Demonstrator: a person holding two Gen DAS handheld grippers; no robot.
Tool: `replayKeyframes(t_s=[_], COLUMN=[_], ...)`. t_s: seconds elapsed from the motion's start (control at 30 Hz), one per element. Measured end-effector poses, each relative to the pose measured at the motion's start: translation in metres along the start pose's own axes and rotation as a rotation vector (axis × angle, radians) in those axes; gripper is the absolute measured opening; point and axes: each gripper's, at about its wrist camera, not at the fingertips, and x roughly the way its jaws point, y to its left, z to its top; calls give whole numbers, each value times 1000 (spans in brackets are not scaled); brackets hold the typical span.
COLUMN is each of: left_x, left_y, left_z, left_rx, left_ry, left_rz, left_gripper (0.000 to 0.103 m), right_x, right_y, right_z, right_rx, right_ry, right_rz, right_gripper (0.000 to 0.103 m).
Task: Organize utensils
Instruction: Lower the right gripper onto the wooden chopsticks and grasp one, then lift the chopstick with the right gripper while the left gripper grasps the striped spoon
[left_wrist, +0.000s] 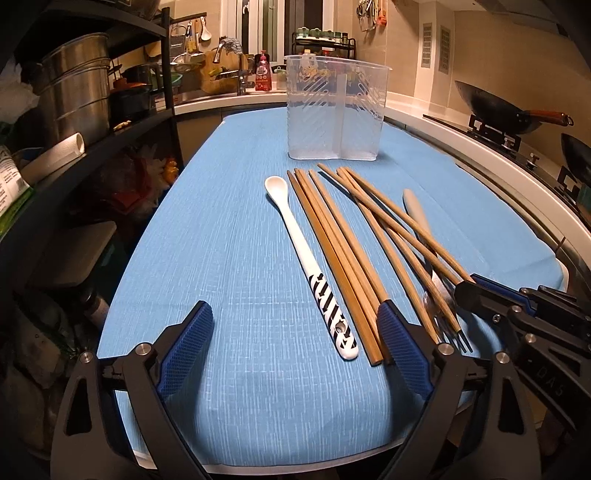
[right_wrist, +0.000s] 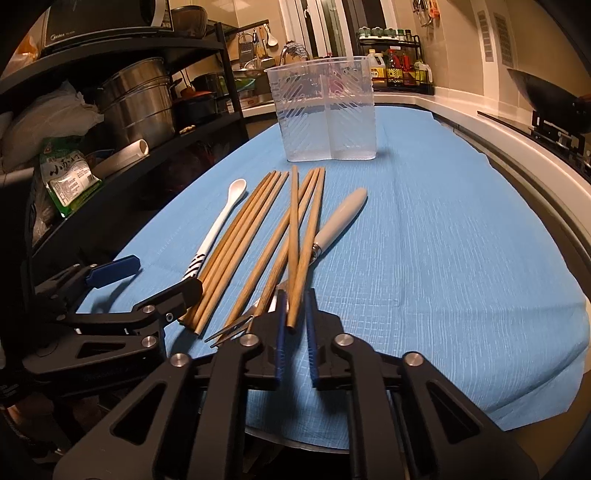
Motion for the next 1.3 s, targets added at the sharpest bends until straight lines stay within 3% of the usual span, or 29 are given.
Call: replayKeyframes(t_s=[0.2,0.37,0.47,0.73,1.0,1.3], left_x=[2,-1,-9,-13,-7,-11], left_y=[8,12,11,21,17,12], left_z=[2,0,-3,-7,-6,-5], left_rx=[-37,-50,-41,-63,-39,-40], left_ry=[-13,-22,-55,-53,-53,-82], left_rz=[-20,-21,-15,19,4,17], left_gripper=[57,58,71,71,49,52], right_x=[-4,-5,-5,-13,-13,-6], right_y=[-8,-15,-17,-23,-35,-44], right_z=[1,3,4,5,8,5], right_rx=[29,33,35,58,68,69], right_ry=[-18,-32,-33,-52,-66,-54], right_rz=[2,-14,-16,-10,-42,-71], right_gripper=[7,7,8,7,7,7])
